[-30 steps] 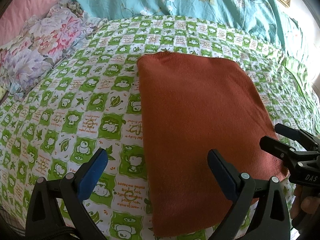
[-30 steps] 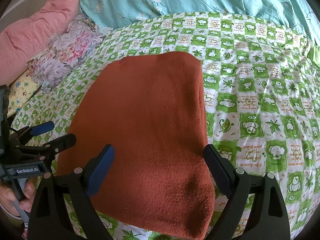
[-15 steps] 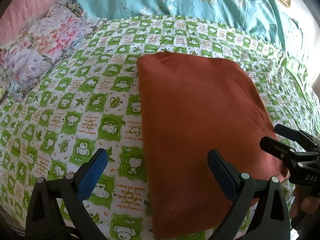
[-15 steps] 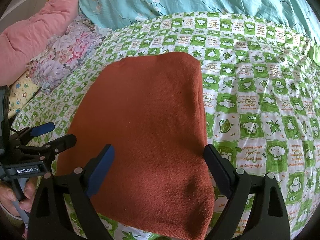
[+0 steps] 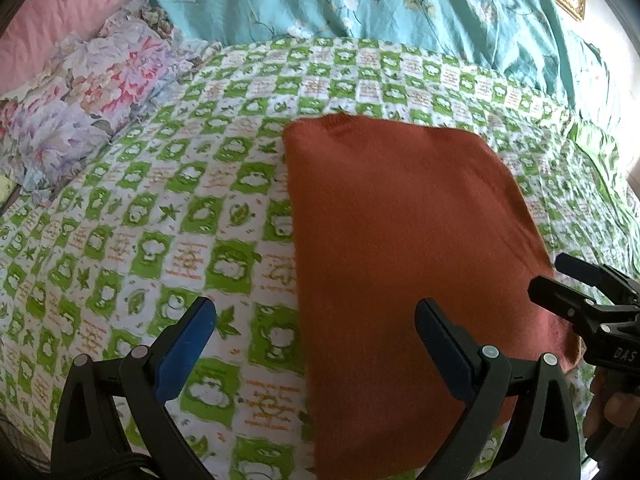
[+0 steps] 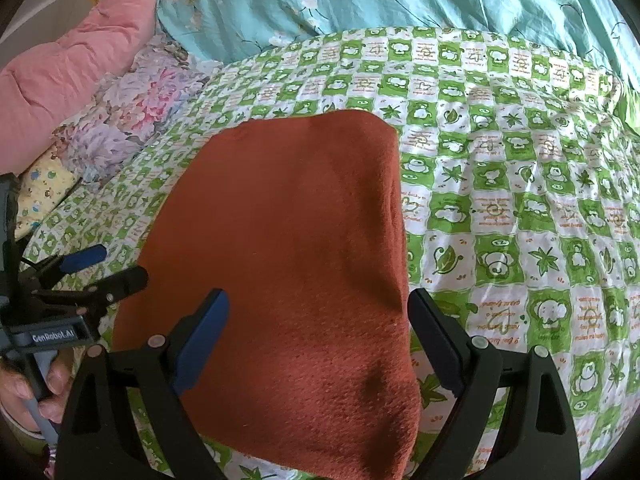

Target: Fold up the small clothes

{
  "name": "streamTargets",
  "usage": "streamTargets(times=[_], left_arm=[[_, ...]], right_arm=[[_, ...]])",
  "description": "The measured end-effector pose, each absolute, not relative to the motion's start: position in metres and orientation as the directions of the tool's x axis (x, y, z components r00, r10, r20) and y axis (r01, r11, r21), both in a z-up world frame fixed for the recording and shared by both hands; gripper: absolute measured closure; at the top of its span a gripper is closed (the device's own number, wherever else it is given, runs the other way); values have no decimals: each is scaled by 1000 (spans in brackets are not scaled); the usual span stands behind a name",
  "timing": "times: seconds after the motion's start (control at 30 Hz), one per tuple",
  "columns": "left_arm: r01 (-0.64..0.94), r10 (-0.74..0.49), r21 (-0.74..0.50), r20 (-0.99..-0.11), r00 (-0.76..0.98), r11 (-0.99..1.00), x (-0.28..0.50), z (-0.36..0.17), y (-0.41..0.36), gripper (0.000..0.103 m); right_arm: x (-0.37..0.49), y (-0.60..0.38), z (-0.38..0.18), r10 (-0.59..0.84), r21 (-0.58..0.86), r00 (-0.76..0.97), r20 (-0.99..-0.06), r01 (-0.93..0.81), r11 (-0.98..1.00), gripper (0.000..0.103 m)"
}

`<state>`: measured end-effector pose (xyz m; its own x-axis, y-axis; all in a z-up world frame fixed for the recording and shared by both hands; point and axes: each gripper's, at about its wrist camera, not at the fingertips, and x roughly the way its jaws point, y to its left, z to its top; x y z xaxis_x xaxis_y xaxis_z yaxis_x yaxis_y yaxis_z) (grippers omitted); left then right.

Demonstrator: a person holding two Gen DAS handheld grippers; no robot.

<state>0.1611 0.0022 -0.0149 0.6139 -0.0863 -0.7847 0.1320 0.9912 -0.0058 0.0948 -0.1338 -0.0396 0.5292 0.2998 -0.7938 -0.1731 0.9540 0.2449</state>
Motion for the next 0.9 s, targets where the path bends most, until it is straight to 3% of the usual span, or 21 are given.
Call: streamTargets(times=[0.9], left_arm=[[109,-87,-23,-773,628,994,155,-12,15,4]], right_arm=[[92,-135,-40,336,285,533,-776,-178,942,12]])
